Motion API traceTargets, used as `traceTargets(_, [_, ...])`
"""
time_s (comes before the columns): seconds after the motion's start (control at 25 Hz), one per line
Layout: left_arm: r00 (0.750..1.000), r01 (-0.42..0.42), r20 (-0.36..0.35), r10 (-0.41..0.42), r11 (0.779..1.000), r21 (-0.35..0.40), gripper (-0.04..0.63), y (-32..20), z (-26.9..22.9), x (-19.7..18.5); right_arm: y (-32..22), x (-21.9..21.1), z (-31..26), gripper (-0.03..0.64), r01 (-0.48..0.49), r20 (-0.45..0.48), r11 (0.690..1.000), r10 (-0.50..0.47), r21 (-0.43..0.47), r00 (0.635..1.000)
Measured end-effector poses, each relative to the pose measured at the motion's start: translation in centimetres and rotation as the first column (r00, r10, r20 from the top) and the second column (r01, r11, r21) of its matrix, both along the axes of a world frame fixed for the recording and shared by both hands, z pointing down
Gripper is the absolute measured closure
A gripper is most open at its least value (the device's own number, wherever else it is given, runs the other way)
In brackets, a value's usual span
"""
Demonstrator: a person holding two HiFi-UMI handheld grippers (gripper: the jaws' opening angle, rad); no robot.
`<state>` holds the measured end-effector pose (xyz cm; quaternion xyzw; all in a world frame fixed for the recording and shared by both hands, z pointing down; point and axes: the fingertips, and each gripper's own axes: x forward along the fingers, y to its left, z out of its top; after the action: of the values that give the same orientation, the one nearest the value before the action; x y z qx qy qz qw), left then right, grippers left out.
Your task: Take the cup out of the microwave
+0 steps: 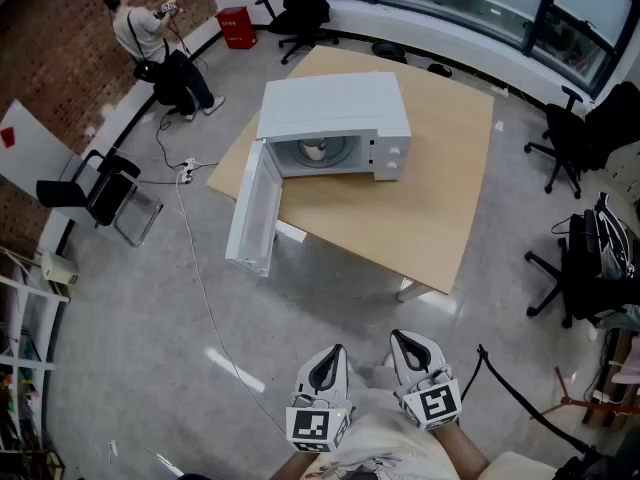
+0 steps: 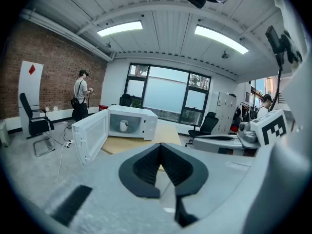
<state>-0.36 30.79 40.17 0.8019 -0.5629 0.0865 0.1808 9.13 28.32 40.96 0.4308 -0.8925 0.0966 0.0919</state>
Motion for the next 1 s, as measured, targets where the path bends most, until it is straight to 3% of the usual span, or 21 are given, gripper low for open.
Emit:
traceTargets(0.36, [1.000,0.022,0.006,-0.022,1.000,-0.016,0.592,1.3,0.1,2.3,1.2,1.7,-0.2,0.612,0.048,0.015,0.999,-0.048,-0.005,0.999])
traceTargets(0.52, [0.996,0.089,0.013,-0.088,0.995,-0.041,0.592,1.4,1.0,2.1,1.2,2.4,0.0,0.612,0.093,0.062,0.996,-0.092,-0.015,0.994])
traceTargets(0.76, [0.989,0.142,0.027,-0.142,0.990,-0.004,0.592,0.4,0.5,3.6,-0.7,4.4,0.2,0.612,0.117,0.087,0.993,-0.117,0.005,0.989])
traceTargets(1.0, [0.985,0.171,0.029,-0.171,0.985,-0.013,0.592,-1.6,1.2,3.9,-3.1,4.8,0.2,0.612,0.145,0.096,0.989,-0.147,0.031,0.984])
